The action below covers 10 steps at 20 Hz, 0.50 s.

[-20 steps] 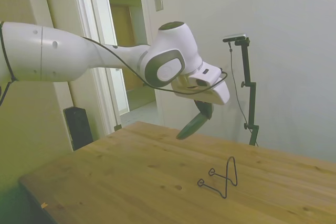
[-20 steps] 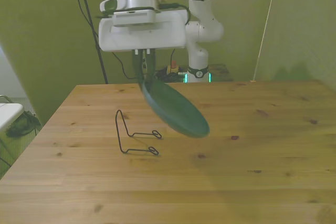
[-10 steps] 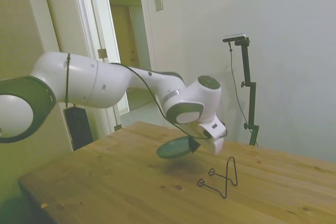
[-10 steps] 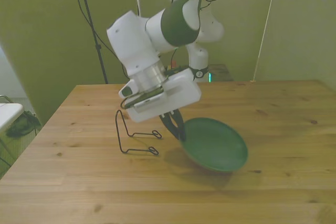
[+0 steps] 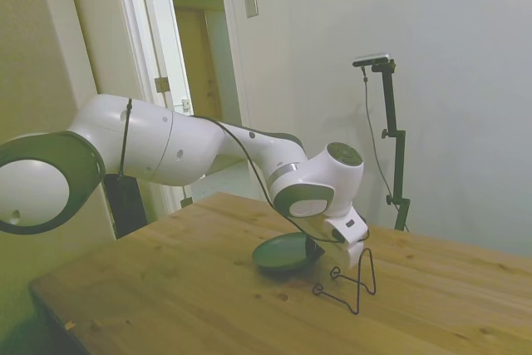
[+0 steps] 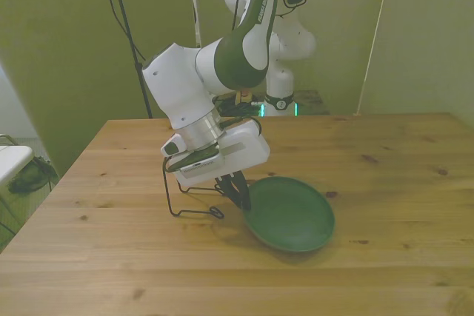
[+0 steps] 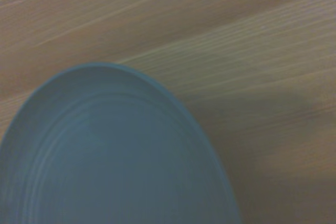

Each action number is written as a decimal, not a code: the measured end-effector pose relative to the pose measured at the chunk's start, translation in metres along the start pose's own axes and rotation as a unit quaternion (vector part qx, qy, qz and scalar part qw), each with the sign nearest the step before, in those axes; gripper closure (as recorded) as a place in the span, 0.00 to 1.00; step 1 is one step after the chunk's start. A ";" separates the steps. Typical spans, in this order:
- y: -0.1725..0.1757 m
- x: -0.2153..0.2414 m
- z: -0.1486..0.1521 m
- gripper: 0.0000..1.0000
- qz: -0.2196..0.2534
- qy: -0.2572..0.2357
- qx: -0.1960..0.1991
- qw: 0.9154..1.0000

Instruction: Unload the plate

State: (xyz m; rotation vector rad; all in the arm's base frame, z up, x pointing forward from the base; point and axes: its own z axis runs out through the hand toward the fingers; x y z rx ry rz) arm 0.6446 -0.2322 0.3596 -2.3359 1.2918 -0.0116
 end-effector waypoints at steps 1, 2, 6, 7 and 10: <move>0.000 0.000 0.000 0.00 0.000 -0.001 0.000 1.000; 0.000 0.000 -0.001 0.00 -0.001 -0.002 -0.001 1.000; -0.005 -0.002 -0.008 0.00 -0.006 0.000 0.001 1.000; -0.008 -0.005 -0.012 0.00 -0.009 -0.001 0.002 1.000; -0.024 -0.021 -0.036 0.00 -0.029 0.002 0.004 1.000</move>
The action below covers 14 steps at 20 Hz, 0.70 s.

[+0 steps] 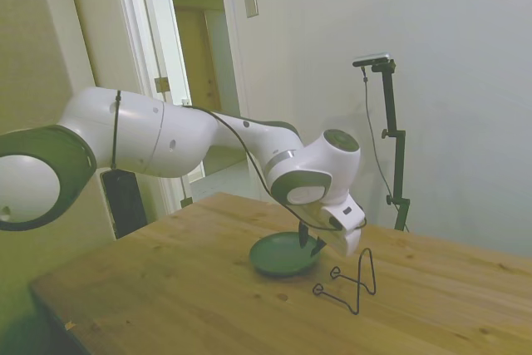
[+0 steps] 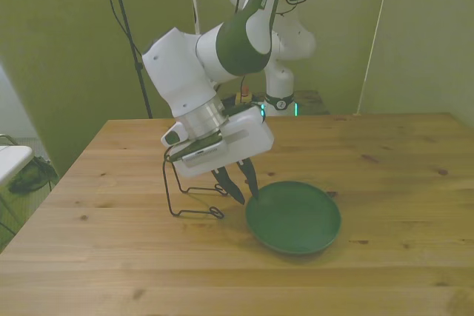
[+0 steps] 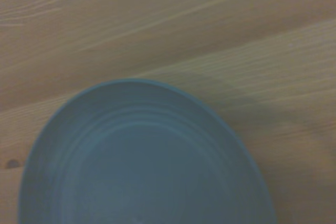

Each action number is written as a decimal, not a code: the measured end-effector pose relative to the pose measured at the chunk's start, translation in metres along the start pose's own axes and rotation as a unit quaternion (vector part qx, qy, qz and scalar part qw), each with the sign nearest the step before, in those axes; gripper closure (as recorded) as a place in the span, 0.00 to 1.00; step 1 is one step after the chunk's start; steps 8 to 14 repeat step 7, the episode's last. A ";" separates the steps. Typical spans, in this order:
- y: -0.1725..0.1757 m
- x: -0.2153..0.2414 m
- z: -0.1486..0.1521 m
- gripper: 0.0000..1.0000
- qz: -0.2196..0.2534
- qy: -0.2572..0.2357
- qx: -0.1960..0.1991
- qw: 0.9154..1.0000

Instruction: Unload the plate

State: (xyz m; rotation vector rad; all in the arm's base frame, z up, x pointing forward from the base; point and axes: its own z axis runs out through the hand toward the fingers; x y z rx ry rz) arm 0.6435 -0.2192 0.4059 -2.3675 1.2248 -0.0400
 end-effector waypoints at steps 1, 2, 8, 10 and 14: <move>-0.008 -0.009 -0.013 0.00 -0.012 0.002 -0.005 1.000; -0.016 -0.021 -0.027 0.00 -0.023 0.002 -0.012 1.000; -0.044 -0.092 -0.097 0.00 -0.071 0.006 -0.080 0.994; -0.044 -0.092 -0.097 0.00 -0.071 0.006 -0.080 0.994; -0.044 -0.092 -0.097 0.00 -0.071 0.006 -0.080 0.994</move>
